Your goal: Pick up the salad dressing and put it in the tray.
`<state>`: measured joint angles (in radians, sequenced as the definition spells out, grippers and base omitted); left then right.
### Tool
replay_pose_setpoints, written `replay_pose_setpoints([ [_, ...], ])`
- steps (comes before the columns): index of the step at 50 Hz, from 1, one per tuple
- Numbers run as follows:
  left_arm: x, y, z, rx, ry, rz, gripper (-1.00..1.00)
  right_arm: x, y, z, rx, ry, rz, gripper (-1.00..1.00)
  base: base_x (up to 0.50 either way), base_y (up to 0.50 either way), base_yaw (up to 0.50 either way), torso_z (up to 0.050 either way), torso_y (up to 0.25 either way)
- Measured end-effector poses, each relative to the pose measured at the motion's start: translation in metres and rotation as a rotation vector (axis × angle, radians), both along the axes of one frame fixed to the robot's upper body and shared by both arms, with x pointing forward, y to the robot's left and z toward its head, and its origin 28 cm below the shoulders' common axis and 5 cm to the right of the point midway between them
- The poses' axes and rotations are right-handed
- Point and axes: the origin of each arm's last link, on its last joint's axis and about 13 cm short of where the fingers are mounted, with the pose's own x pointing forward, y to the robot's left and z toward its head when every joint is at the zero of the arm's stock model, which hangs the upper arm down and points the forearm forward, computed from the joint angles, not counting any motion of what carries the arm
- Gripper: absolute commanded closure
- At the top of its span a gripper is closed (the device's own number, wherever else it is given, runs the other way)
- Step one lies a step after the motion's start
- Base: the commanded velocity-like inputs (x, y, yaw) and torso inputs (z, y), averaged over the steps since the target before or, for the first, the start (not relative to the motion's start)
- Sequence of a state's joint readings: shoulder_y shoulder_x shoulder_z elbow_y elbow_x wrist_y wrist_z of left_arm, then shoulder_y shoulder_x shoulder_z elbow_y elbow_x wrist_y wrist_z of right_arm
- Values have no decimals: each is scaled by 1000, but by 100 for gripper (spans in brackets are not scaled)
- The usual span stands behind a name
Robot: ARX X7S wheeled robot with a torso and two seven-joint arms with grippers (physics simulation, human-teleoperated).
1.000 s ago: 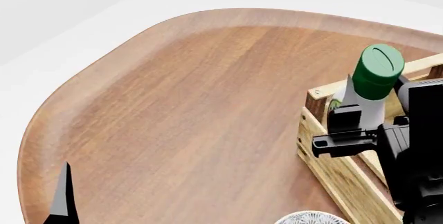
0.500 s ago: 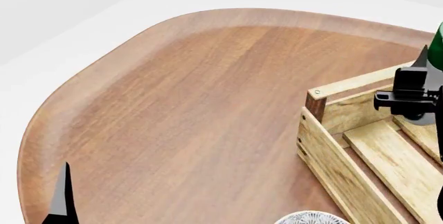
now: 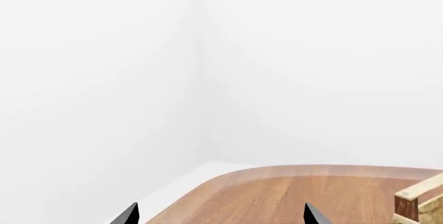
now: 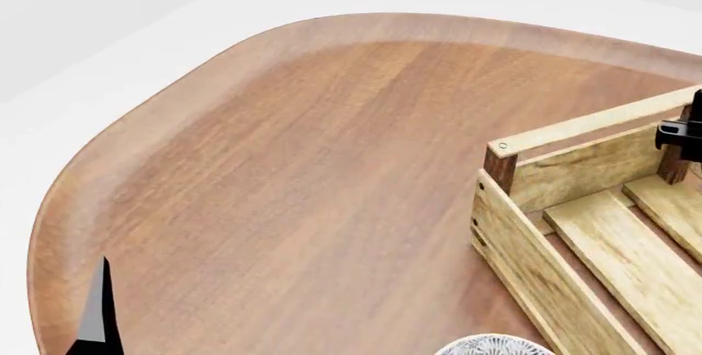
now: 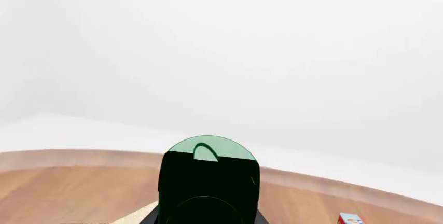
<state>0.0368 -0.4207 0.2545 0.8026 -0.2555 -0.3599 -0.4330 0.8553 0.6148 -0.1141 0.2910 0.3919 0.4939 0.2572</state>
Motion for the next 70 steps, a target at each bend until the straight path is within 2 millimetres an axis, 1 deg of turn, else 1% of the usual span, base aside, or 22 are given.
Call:
replay_pose_setpoints([
  [14,0,-1,0,5,-2,2,-100,11,-12,-14,20,27,-64,100,0,0,0,0,1],
  [36,0,-2,-1,14,-2,3,-100,20,-21,-41,49,75,-109,100,0,0,0,0,0],
  [70,1,-3,-1,27,-1,2,-100,23,-31,-88,80,127,-157,100,0,0,0,0,1],
])
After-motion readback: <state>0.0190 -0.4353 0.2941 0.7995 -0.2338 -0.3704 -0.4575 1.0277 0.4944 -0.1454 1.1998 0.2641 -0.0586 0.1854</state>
